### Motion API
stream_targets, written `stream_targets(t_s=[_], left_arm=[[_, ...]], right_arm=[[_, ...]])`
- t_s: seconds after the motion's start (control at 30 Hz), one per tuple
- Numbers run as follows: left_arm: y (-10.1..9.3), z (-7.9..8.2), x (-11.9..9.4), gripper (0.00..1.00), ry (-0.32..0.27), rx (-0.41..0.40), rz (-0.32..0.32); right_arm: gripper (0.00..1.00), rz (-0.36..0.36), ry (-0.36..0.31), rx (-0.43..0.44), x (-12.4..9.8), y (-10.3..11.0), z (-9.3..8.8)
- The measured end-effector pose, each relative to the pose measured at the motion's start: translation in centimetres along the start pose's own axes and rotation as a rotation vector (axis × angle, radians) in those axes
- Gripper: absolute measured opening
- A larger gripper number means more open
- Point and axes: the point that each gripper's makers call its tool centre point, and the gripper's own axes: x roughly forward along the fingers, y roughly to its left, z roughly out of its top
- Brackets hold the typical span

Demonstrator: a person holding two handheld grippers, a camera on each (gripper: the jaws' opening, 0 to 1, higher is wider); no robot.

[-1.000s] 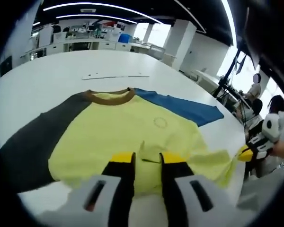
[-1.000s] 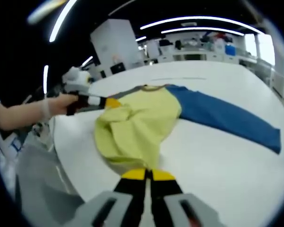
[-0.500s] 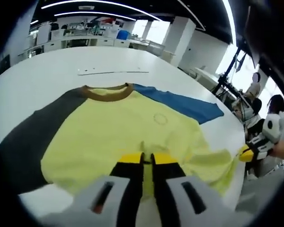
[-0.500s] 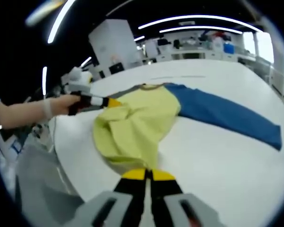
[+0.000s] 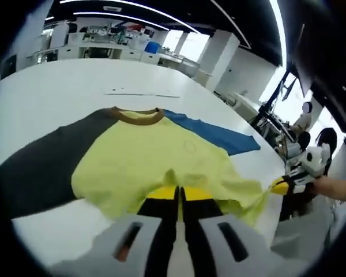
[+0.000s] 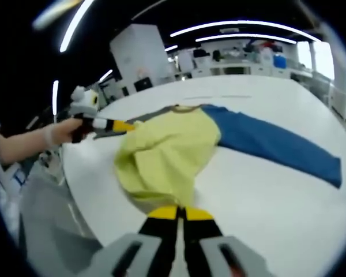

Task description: Fold the garment on the visible template until the final outline fits inside the template.

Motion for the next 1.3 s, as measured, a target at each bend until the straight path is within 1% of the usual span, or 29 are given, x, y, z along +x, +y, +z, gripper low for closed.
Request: stream_targets(t_s=[0.1, 0.17, 0.23, 0.33, 0.4, 0.5, 0.57, 0.63, 0.73, 0.77, 0.83, 0.87, 0.97, 1.03, 1.1, 1.13, 1.17, 1.2, 1.23, 1.3], left_arm=[[1.1, -1.0, -2.7, 0.00, -0.003, -0.018, 0.020], [2.2, -1.9, -4.4, 0.00, -0.003, -0.027, 0.049], [2.4, -2.5, -5.9, 0.00, -0.009, -0.051, 0.066], [3.5, -3.4, -8.2, 0.00, -0.022, -0.075, 0.095], [3.6, -3.9, -9.8, 0.00, -0.023, -0.083, 0.106], [3.4, -4.9, -11.5, 0.00, 0.000, -0.096, 0.113], [3.4, -6.2, -12.8, 0.00, 0.038, -0.087, 0.128], [3.8, -7.0, -13.6, 0.00, 0.071, -0.073, 0.147], [3.5, -8.4, -14.5, 0.00, 0.111, -0.066, 0.154], [3.6, -9.1, -14.7, 0.00, 0.139, -0.070, 0.157], [4.0, -10.2, -15.1, 0.00, 0.179, -0.049, 0.167], [3.9, -10.7, -15.2, 0.00, 0.193, -0.053, 0.170], [4.0, -11.8, -15.4, 0.00, 0.222, -0.054, 0.179], [3.6, -12.6, -15.5, 0.00, 0.245, -0.052, 0.187], [3.7, -13.6, -15.7, 0.00, 0.298, -0.025, 0.202], [4.0, -14.0, -15.6, 0.00, 0.319, 0.004, 0.206], [4.0, -14.2, -15.6, 0.00, 0.329, 0.013, 0.208], [3.7, -14.9, -15.6, 0.00, 0.363, 0.022, 0.207], [3.6, -15.2, -15.5, 0.00, 0.377, 0.031, 0.214], [3.5, -15.7, -15.2, 0.00, 0.391, 0.026, 0.202]], right_arm=[[0.00, 0.002, 0.000, -0.012, -0.1, 0.1, 0.2], [0.00, 0.002, 0.001, -0.020, -0.3, 0.2, 0.3], [0.00, 0.003, 0.002, -0.028, -0.3, 0.2, 0.3], [0.00, 0.006, 0.006, -0.046, -0.5, 0.3, 0.4], [0.00, 0.008, 0.007, -0.056, -0.7, 0.4, 0.5], [0.00, 0.012, 0.010, -0.067, -1.1, 0.6, 0.4], [0.00, 0.016, 0.019, -0.075, -1.1, 0.7, 0.2], [0.00, 0.024, 0.028, -0.080, -1.2, 1.0, -0.1], [0.00, 0.035, 0.043, -0.097, -1.5, 1.5, -0.8], [0.00, 0.037, 0.046, -0.098, -1.5, 1.6, -1.0], [0.00, 0.045, 0.058, -0.105, -1.6, 1.8, -1.5], [0.00, 0.047, 0.063, -0.108, -1.7, 1.9, -1.6], [0.00, 0.052, 0.085, -0.108, -1.8, 2.0, -2.4], [0.00, 0.054, 0.100, -0.109, -1.8, 2.0, -3.0], [0.00, 0.056, 0.115, -0.120, -1.7, 2.0, -3.6], [0.00, 0.057, 0.119, -0.122, -1.7, 2.0, -3.8], [0.00, 0.058, 0.124, -0.121, -1.8, 2.0, -4.1], [0.00, 0.059, 0.126, -0.123, -1.8, 2.0, -4.2], [0.00, 0.058, 0.130, -0.121, -1.8, 1.9, -4.4], [0.00, 0.048, 0.140, -0.115, -1.9, 1.6, -4.9]])
